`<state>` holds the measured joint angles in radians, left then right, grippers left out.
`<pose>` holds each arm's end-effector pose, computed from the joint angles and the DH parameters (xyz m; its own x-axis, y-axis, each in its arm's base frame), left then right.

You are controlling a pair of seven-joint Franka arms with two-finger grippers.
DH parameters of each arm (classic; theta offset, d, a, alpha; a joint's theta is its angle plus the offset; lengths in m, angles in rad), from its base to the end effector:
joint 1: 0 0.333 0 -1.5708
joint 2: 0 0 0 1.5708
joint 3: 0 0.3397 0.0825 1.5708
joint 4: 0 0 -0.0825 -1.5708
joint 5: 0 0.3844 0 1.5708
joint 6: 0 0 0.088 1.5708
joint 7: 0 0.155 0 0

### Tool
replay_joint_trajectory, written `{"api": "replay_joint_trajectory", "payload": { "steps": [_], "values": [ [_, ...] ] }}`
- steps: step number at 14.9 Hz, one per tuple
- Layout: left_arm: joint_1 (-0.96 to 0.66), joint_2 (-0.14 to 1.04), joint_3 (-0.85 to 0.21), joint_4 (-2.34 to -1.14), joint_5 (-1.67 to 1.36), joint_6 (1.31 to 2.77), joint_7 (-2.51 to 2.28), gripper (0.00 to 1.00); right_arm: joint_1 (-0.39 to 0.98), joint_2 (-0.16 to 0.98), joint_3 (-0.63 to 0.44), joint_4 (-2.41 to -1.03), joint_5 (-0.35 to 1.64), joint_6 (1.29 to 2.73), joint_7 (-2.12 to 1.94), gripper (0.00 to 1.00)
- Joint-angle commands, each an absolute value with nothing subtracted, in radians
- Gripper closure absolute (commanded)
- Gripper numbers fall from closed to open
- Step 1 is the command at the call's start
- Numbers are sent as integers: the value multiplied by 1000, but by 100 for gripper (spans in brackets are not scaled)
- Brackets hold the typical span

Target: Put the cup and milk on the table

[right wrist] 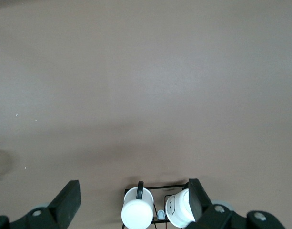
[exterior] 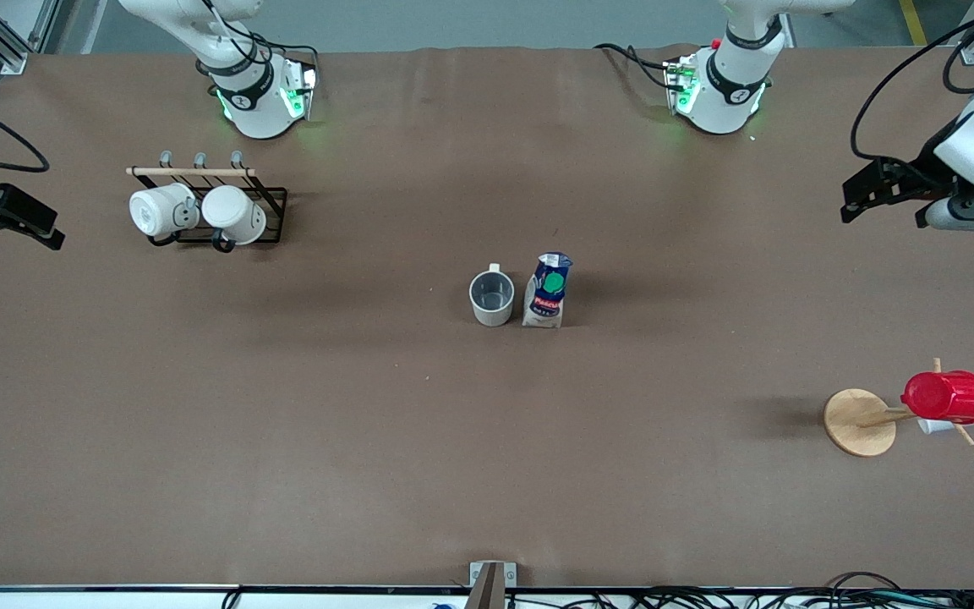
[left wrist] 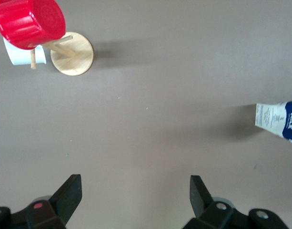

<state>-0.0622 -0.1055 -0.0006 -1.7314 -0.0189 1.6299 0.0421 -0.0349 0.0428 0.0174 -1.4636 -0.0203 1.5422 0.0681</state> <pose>0.5220 -0.0357 0.5861 0.9946 -0.1036 0.0048 -0.1037 -0.9944 0.0186 0.5686 -0.0134 0.6242 0.9956 -0.0861 0.0370 -0.0868 -0.9961 0.0170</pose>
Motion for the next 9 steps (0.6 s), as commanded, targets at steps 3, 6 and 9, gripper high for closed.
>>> {"api": "replay_joint_trajectory", "payload": {
  "steps": [3,6,9],
  "values": [
    [-61,-101,-5,-1657,-23,1594,49,0,-35,29,17,-1477,-3,1545,71,0],
    [-60,-46,-8,-1592,-23,1569,51,0,-35,31,18,-1477,-3,1545,71,0],
    [-57,-26,-11,-1577,-20,1548,49,0,-35,31,17,-1477,-3,1546,71,0]
  ]
}}
